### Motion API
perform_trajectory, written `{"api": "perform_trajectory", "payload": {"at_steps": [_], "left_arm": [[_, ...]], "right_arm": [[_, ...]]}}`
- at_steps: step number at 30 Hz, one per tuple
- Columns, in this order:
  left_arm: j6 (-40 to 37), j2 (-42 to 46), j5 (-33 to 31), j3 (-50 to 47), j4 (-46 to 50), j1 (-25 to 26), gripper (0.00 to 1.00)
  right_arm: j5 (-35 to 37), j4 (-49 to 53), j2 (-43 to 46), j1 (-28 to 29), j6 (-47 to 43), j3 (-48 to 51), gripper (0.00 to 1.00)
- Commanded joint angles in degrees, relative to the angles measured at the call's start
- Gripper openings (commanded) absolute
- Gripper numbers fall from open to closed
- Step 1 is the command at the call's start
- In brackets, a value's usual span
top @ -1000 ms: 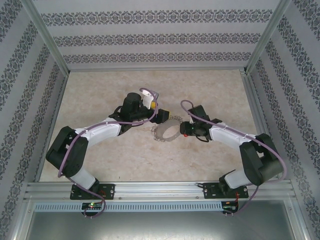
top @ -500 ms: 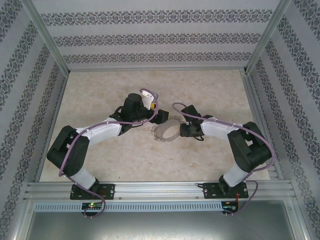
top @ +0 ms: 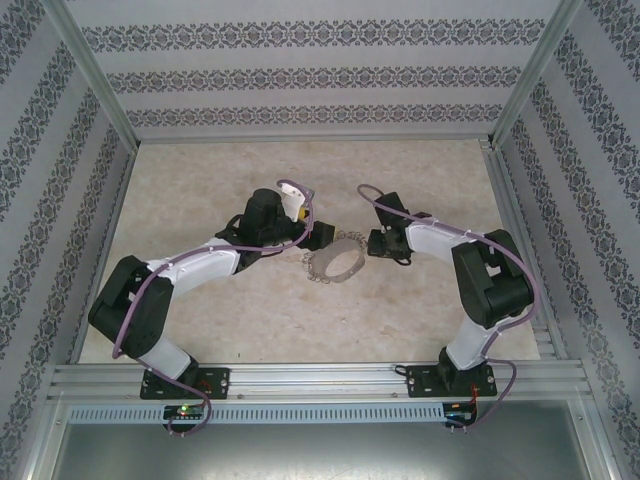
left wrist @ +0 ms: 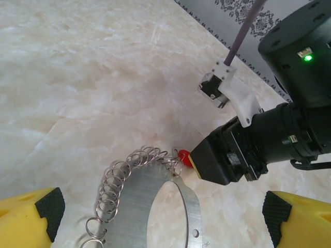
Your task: Put the keys on the keyring
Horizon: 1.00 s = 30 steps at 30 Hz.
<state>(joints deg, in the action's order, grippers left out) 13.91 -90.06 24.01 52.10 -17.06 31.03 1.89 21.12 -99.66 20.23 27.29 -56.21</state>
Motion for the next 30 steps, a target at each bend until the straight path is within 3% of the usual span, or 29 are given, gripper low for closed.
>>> {"api": "perform_trajectory", "payload": {"at_steps": [1, 6, 8, 12, 20, 22, 24, 26, 30], "left_arm": [[-1.7, 2.2, -0.9, -0.6, 1.1, -0.1, 1.0], [-2.1, 3.2, -1.9, -0.5, 2.0, -0.1, 1.0], [-2.1, 4.1, -2.9, -0.7, 2.1, -0.1, 1.0], [-2.8, 7.2, -6.0, -0.6, 3.9, -0.1, 1.0], [-9.8, 15.4, -23.6, -1.3, 4.5, -0.2, 1.0], [-14.4, 17.7, -31.6, -3.6, 1.4, -0.1, 1.0], [-19.8, 19.4, -38.8, -4.3, 1.7, -0.3, 1.0], [-23.5, 20.6, -44.4, -4.6, 3.6, -1.3, 1.0], [-23.8, 25.2, -47.3, -11.3, -0.3, -7.4, 1.0]], "right_arm": [[1.2, 3.6, -1.4, -2.1, 2.5, -3.4, 0.46], [2.4, 5.5, 1.5, -5.1, 2.7, -5.5, 0.48], [3.8, 5.2, 5.0, -5.6, 2.8, -5.2, 0.54], [5.7, 3.8, 13.5, -6.7, 1.9, -4.3, 0.98], [14.4, -1.0, 26.2, -11.5, -1.8, -4.4, 0.98], [20.5, -3.7, 27.6, -12.0, -5.0, -3.7, 0.98], [23.2, -12.8, 28.7, -12.4, -12.5, 1.0, 0.98], [23.8, -18.8, 28.4, -13.3, -16.5, 4.1, 0.98], [22.0, -23.0, 22.8, -15.3, -20.6, 7.9, 0.98]]}}
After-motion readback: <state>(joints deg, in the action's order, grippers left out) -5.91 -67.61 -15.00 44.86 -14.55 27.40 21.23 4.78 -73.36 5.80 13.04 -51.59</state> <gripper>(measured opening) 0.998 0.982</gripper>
